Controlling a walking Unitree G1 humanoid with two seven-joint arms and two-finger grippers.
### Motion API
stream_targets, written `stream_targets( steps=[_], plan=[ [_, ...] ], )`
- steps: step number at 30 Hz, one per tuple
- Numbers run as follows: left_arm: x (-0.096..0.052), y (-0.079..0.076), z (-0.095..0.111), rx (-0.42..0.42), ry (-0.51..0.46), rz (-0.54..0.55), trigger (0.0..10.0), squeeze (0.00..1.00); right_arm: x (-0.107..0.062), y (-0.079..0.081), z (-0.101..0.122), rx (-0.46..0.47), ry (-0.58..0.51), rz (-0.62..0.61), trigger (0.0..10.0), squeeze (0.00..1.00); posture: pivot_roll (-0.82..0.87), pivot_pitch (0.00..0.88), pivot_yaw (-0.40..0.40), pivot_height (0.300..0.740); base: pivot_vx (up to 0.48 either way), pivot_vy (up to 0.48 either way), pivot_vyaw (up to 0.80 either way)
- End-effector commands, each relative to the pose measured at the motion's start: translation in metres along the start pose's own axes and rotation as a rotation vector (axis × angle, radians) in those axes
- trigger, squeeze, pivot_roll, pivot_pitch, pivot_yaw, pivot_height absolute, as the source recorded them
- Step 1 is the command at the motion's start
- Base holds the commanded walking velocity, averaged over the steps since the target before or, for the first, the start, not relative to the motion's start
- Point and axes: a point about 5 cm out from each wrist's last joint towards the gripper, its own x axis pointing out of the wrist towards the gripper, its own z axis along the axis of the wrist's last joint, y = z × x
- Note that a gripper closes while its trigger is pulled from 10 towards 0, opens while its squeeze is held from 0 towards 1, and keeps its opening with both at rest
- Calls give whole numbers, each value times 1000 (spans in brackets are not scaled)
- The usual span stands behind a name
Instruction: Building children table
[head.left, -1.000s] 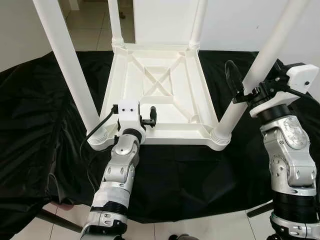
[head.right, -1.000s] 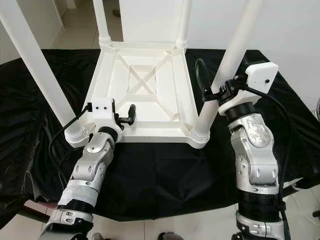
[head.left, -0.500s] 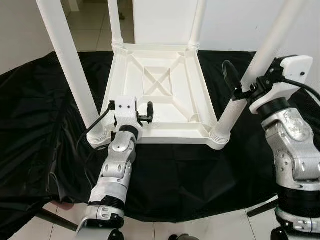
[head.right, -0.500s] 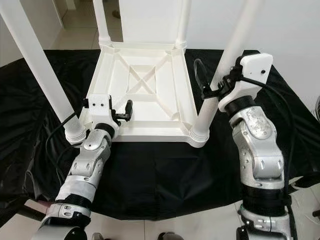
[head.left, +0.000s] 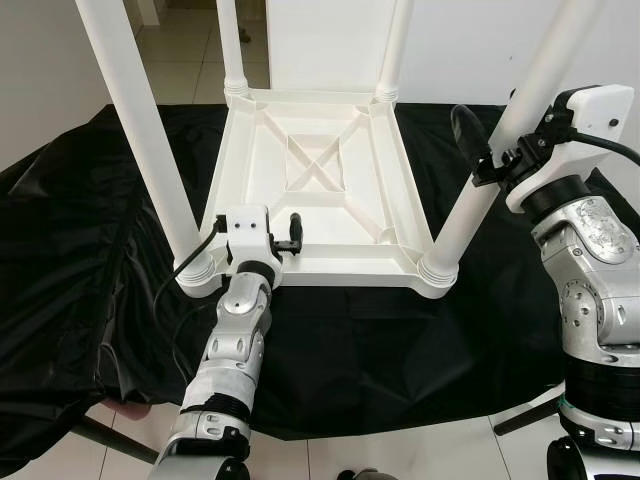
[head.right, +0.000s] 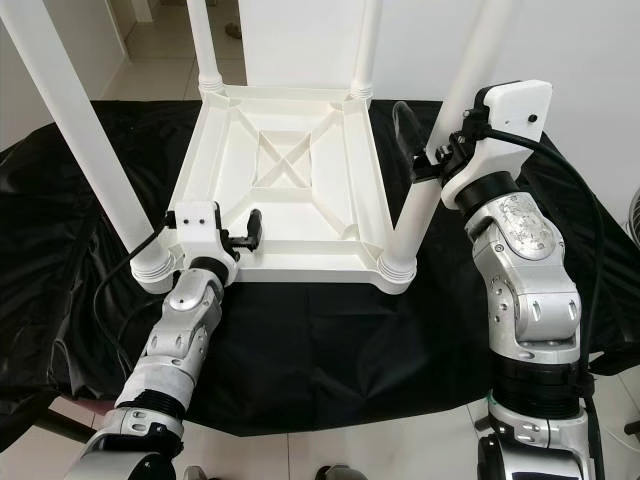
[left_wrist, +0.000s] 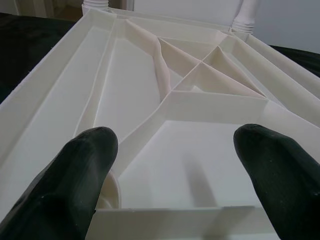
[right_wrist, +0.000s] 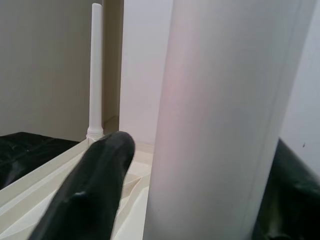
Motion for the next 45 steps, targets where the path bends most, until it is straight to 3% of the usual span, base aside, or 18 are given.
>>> stream_targets(
  steps=[1, 11, 17, 25, 31, 33, 34, 40, 45],
  plan=[
    [-2, 12, -8, 6, 23, 218, 10000, 0, 4, 4, 8, -1, -21, 34, 0, 0, -55, 50, -61, 740, 0, 0, 0],
    [1, 22, -22, -22, 90, 282, 10000, 0, 2, 4, 13, -30, -8, 50, 0, 0, -81, 74, -57, 740, 0, 0, 0],
    [6, 39, -20, -28, 91, 329, 10000, 0, 1, -5, 19, -60, -19, 10, 0, 0, -94, 83, -52, 740, 0, 0, 0],
    [15, 86, 11, 68, 5, 395, 10000, 0, -18, -41, 31, -76, -88, -239, 0, 0, -84, 106, 5, 740, 0, 0, 0],
    [23, 100, 41, 96, -72, 406, 10000, 0, -32, -56, 22, -95, -60, -371, 0, 0, -72, 114, 30, 740, 0, 0, 0],
    [25, 99, 52, 100, -104, 405, 10000, 0, -37, -60, 17, -83, -52, -407, 0, 0, -68, 117, 35, 740, 0, 0, 0],
    [29, 96, 74, 92, -172, 406, 10000, 0, -48, -69, 5, -107, -15, -471, 0, 0, -64, 117, 39, 740, 0, 0, 0],
    [31, 89, 91, 92, -231, 395, 10000, 0, -58, -74, -9, -56, 17, -516, 0, 0, -55, 120, 43, 740, 0, 0, 0],
    [31, 75, 122, 86, -309, 402, 10000, 0, -75, -80, -28, -40, 45, -567, 0, 0, -46, 122, 46, 740, 0, 0, 0]
  ],
)
